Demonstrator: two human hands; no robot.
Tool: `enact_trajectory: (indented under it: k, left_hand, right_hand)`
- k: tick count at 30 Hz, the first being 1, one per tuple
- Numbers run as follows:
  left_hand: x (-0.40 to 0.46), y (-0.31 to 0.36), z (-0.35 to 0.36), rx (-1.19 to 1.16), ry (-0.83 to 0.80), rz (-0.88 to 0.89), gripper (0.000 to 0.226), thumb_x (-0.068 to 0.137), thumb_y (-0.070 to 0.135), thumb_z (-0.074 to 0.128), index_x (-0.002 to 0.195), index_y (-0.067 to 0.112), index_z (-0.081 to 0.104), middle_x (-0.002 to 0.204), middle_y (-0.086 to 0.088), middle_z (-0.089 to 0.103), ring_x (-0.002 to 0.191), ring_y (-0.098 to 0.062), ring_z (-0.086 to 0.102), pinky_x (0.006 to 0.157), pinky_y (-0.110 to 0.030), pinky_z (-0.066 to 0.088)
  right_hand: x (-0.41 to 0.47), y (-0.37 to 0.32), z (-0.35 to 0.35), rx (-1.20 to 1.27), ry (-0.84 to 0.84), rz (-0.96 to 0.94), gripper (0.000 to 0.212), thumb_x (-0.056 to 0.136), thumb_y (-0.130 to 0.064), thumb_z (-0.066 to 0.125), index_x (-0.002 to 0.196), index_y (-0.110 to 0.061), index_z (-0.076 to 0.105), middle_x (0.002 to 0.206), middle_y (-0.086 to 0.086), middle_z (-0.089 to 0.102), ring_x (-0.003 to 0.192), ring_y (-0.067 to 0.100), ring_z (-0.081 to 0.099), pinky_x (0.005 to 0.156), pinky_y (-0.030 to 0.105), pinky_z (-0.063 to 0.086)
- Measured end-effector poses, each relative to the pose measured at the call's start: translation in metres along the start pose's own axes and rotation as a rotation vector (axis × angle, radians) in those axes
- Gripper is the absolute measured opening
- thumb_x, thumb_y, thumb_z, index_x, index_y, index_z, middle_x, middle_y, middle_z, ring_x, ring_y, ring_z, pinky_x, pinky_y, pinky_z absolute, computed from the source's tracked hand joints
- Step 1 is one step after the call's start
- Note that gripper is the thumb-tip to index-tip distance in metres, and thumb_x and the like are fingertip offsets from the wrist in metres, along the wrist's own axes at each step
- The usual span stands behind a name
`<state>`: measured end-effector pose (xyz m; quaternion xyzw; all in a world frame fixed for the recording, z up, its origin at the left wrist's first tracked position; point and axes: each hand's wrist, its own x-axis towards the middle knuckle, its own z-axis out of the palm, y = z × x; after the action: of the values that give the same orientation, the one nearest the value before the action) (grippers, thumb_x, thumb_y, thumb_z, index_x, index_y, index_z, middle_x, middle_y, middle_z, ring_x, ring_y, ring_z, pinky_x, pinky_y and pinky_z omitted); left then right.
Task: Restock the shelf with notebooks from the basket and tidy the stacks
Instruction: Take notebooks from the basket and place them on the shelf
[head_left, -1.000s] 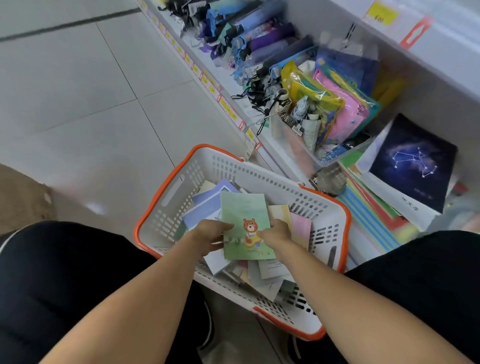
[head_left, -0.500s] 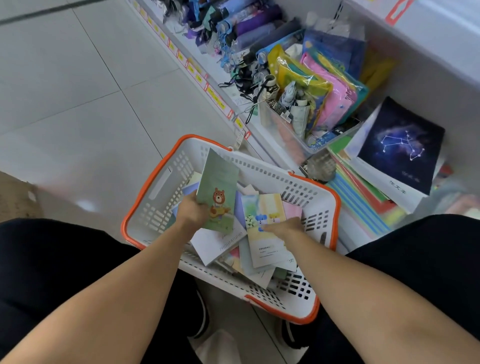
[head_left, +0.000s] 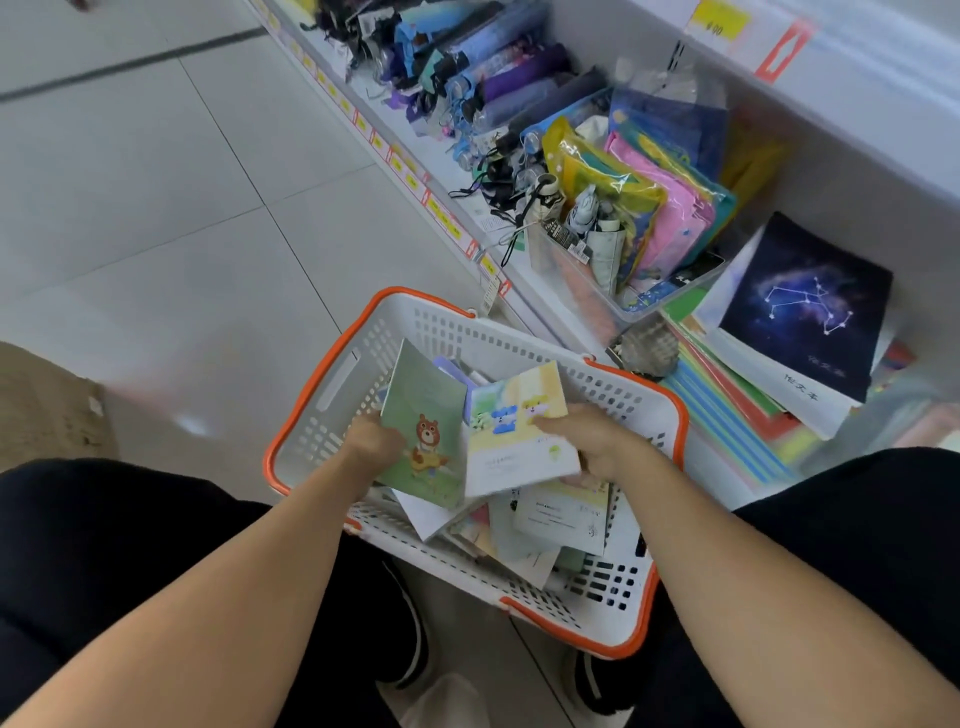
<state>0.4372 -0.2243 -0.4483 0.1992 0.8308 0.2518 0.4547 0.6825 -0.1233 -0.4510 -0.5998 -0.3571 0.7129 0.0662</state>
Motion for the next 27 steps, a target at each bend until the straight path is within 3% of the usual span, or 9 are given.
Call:
enact_trajectory:
  k: [2, 4, 7, 10, 12, 14, 17, 21, 27]
  left_hand:
    - [-0.011, 0.003, -0.003, -0.062, -0.032, -0.031, 0.027, 0.085, -0.005, 0.051, 0.108, 0.002, 0.062, 0.097, -0.017, 0.068, 0.079, -0.030, 0.068, 0.063, -0.038, 0.059]
    - [-0.016, 0.007, -0.004, -0.168, -0.078, -0.063, 0.026, 0.088, -0.003, 0.051, 0.111, 0.004, 0.060, 0.093, -0.016, 0.068, 0.071, -0.030, 0.067, 0.049, -0.032, 0.054]
    - [-0.025, 0.022, -0.005, -0.372, -0.102, -0.032, 0.023, 0.095, 0.020, 0.055, 0.115, 0.011, 0.061, 0.094, -0.011, 0.069, 0.077, -0.029, 0.068, 0.063, -0.037, 0.057]
    - [-0.039, 0.042, -0.009, -0.537, -0.205, 0.077, 0.035, 0.090, 0.051, 0.058, 0.107, 0.022, 0.067, 0.099, -0.007, 0.074, 0.088, -0.028, 0.071, 0.075, -0.042, 0.059]
    - [-0.048, 0.055, -0.013, -0.511, -0.265, 0.210, 0.022, 0.089, 0.032, 0.067, 0.108, 0.021, 0.068, 0.104, -0.009, 0.074, 0.091, -0.028, 0.072, 0.080, -0.046, 0.059]
    - [-0.054, 0.069, -0.017, -0.512, -0.326, 0.286, 0.027, 0.090, 0.013, 0.065, 0.117, 0.017, 0.064, 0.111, -0.010, 0.072, 0.100, -0.031, 0.070, 0.086, -0.051, 0.056]
    - [-0.065, 0.101, -0.024, -0.602, -0.400, 0.355, 0.023, 0.095, 0.008, 0.056, 0.115, 0.018, 0.063, 0.112, -0.010, 0.072, 0.099, -0.030, 0.070, 0.087, -0.048, 0.055]
    - [-0.080, 0.160, -0.043, -0.634, -0.385, 0.437, 0.020, 0.099, 0.014, 0.049, 0.114, 0.018, 0.062, 0.108, -0.011, 0.073, 0.089, -0.028, 0.072, 0.076, -0.045, 0.059]
    - [-0.110, 0.280, -0.058, -0.571, -0.393, 0.665, 0.025, 0.094, 0.023, 0.061, 0.119, 0.018, 0.059, 0.102, -0.003, 0.075, 0.085, -0.022, 0.073, 0.065, -0.036, 0.059]
  right_hand:
    - [-0.015, -0.019, -0.004, 0.097, -0.091, -0.059, 0.025, 0.097, -0.013, 0.059, 0.121, -0.005, 0.064, 0.109, 0.015, 0.073, 0.088, 0.027, 0.070, 0.046, 0.028, 0.056]
    - [-0.020, -0.029, -0.004, 0.175, -0.182, -0.125, 0.030, 0.096, -0.015, 0.059, 0.125, -0.006, 0.063, 0.120, 0.015, 0.069, 0.107, 0.029, 0.068, 0.077, 0.038, 0.061]
    - [-0.017, -0.026, 0.009, 0.172, -0.200, -0.192, 0.029, 0.095, -0.016, 0.062, 0.123, -0.009, 0.066, 0.117, 0.011, 0.071, 0.110, 0.028, 0.067, 0.094, 0.043, 0.054]
    - [-0.019, -0.020, 0.031, -0.107, -0.099, -0.324, 0.026, 0.094, -0.026, 0.066, 0.118, -0.019, 0.070, 0.110, -0.003, 0.075, 0.104, 0.017, 0.070, 0.099, 0.045, 0.051]
    - [-0.026, -0.023, 0.044, -0.222, -0.073, -0.399, 0.033, 0.093, -0.038, 0.064, 0.122, -0.022, 0.066, 0.112, -0.007, 0.074, 0.105, 0.012, 0.069, 0.097, 0.042, 0.053]
    - [-0.041, -0.037, 0.050, -0.191, 0.002, -0.451, 0.051, 0.089, -0.048, 0.063, 0.131, -0.020, 0.052, 0.116, -0.006, 0.070, 0.105, 0.011, 0.066, 0.092, 0.041, 0.055]
    - [-0.071, -0.062, 0.041, 0.042, -0.062, -0.497, 0.038, 0.099, -0.026, 0.057, 0.134, -0.024, 0.042, 0.123, -0.005, 0.067, 0.109, 0.013, 0.066, 0.089, 0.042, 0.055]
    - [-0.140, -0.111, 0.017, 0.170, -0.342, -0.546, 0.042, 0.102, -0.007, 0.045, 0.133, -0.036, 0.050, 0.126, 0.002, 0.068, 0.098, 0.033, 0.070, 0.054, 0.041, 0.060]
    - [-0.184, -0.202, 0.005, 0.213, 0.017, -0.814, 0.027, 0.104, -0.011, 0.044, 0.126, -0.016, 0.058, 0.110, 0.012, 0.073, 0.071, 0.030, 0.072, 0.046, 0.027, 0.054]
